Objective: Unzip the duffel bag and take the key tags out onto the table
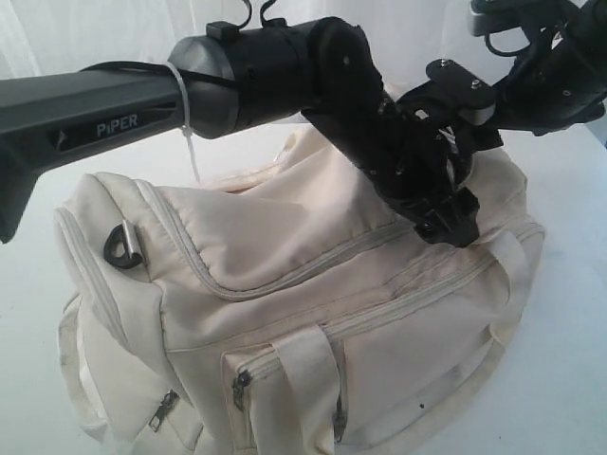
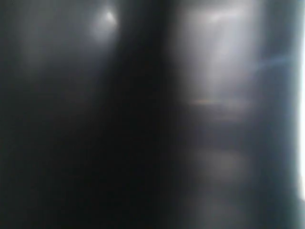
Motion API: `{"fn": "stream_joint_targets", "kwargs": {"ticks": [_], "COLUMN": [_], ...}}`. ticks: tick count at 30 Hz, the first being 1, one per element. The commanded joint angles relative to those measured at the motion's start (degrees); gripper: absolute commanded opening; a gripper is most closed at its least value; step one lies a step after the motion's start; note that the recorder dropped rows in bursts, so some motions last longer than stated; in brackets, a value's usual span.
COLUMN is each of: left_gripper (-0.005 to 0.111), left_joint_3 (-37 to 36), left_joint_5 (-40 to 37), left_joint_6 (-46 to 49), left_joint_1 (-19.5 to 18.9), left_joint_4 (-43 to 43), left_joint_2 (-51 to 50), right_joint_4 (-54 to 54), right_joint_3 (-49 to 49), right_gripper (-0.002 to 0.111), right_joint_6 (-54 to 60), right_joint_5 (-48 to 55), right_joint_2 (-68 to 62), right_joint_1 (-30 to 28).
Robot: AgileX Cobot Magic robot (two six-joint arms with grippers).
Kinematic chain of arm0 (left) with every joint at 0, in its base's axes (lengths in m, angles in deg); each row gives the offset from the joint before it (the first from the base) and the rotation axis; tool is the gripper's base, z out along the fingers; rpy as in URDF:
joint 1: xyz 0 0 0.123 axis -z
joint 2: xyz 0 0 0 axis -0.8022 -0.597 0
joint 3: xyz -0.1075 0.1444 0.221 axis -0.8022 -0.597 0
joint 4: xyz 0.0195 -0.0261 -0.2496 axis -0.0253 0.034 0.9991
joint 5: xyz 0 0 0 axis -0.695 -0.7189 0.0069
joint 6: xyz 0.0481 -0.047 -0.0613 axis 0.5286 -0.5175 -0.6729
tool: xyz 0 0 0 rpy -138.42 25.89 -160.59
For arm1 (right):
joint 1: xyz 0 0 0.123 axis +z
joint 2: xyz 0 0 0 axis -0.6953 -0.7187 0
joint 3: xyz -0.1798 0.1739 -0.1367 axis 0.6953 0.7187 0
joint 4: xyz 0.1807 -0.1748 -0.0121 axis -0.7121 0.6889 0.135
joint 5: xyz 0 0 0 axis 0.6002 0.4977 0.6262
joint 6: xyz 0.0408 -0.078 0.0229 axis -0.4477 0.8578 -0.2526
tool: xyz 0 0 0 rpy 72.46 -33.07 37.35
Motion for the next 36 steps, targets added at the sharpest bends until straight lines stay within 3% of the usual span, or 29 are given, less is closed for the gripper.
{"fn": "stream_joint_targets", "kwargs": {"ticks": [1, 3, 6, 13, 19, 26, 32, 36], "left_gripper": [0.055, 0.060, 0.071, 0.071, 0.071, 0.071, 0.071, 0.071], "left_joint_3": [-0.1, -0.1, -0.1, -0.1, -0.1, -0.1, -0.1, -0.1], "left_joint_5": [-4.8, -6.0, -5.5, -4.1, -3.3, -7.2, -12.0, -14.8], "left_joint_6": [-0.9, -2.1, -2.1, -2.1, -1.7, -1.6, -1.6, -1.6], "left_joint_1": [0.5, 0.5, 0.5, 0.5, 0.5, 0.5, 0.5, 0.5], "left_joint_4": [-4.3, -6.1, -6.1, -6.0, -6.1, -6.7, -9.7, -10.6], "left_joint_2": [-1.0, -1.0, -1.0, -0.7, 1.2, 4.4, 5.7, 6.3], "right_joint_4": [2.1, 15.2, 15.3, 2.4, -3.9, -20.7, -22.2, -28.4], "right_joint_3": [-0.3, -0.3, -0.3, -0.2, 3.3, 3.7, 4.2, 5.7], "right_gripper": [0.077, 0.072, 0.070, 0.063, 0.042, 0.014, 0.017, 0.038], "right_joint_6": [-1.7, -12.6, -15.3, -7.5, -1.2, 15.4, 15.4, 16.8], "right_joint_5": [-0.9, 1.5, 1.2, 4.8, 7.4, 13.0, 17.5, 17.5], "right_joint_2": [0.3, 0.4, 0.7, 1.0, 1.0, 1.7, 2.0, 2.0], "right_joint_1": [-0.2, -0.5, -5.4, -11.8, -12.8, -12.8, -12.8, -12.8]}}
